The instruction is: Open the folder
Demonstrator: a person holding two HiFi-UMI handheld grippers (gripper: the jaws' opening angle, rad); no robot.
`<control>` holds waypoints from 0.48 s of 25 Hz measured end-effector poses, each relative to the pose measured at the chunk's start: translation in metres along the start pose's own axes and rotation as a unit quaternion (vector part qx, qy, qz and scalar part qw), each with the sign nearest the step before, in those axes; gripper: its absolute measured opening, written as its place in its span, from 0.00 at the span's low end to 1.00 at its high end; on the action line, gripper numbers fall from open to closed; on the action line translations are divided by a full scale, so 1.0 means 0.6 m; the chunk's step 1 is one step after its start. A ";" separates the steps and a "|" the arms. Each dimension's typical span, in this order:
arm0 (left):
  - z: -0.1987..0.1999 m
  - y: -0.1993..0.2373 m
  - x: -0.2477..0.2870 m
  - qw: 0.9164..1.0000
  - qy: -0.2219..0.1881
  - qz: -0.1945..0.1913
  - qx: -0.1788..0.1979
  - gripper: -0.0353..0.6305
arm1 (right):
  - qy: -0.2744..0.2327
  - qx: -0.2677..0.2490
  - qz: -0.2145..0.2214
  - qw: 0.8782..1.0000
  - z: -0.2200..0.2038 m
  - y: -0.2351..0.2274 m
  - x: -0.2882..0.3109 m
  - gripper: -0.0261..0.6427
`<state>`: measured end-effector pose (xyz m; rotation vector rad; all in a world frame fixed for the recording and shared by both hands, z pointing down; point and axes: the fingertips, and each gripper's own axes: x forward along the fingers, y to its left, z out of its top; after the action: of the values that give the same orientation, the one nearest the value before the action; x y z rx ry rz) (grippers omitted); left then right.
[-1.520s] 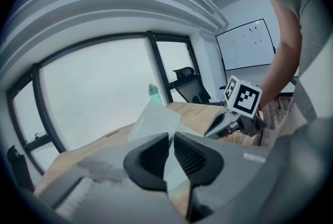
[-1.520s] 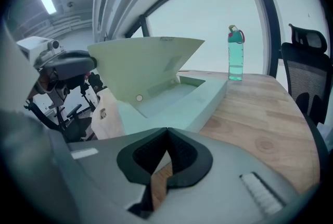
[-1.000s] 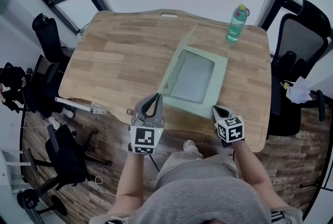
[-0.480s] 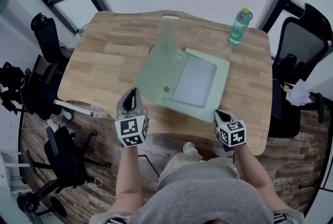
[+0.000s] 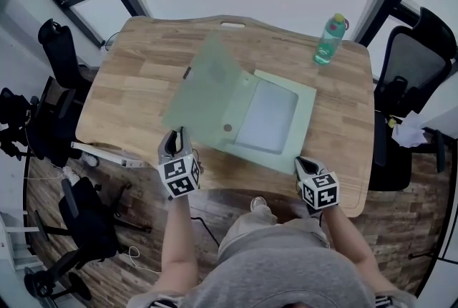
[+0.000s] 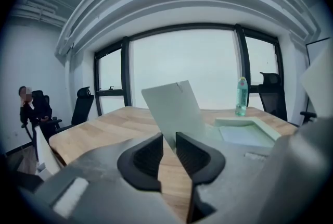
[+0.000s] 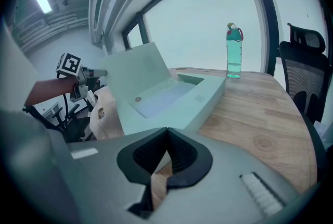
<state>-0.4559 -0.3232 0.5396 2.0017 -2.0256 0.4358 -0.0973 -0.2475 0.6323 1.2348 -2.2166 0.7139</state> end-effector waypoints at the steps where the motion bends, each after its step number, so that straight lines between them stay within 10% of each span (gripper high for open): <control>1: -0.011 -0.002 0.006 1.000 0.009 0.001 0.001 0.16 | 0.001 0.000 0.000 1.000 0.001 0.000 0.000 0.04; 12: -0.118 0.014 0.064 0.994 0.097 0.034 -0.039 0.25 | 0.002 0.003 0.000 1.000 0.001 0.000 0.000 0.04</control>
<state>-0.4667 -0.3311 0.6195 1.7763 -1.9638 0.5331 -0.0973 -0.2480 0.6316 1.2357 -2.2131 0.7216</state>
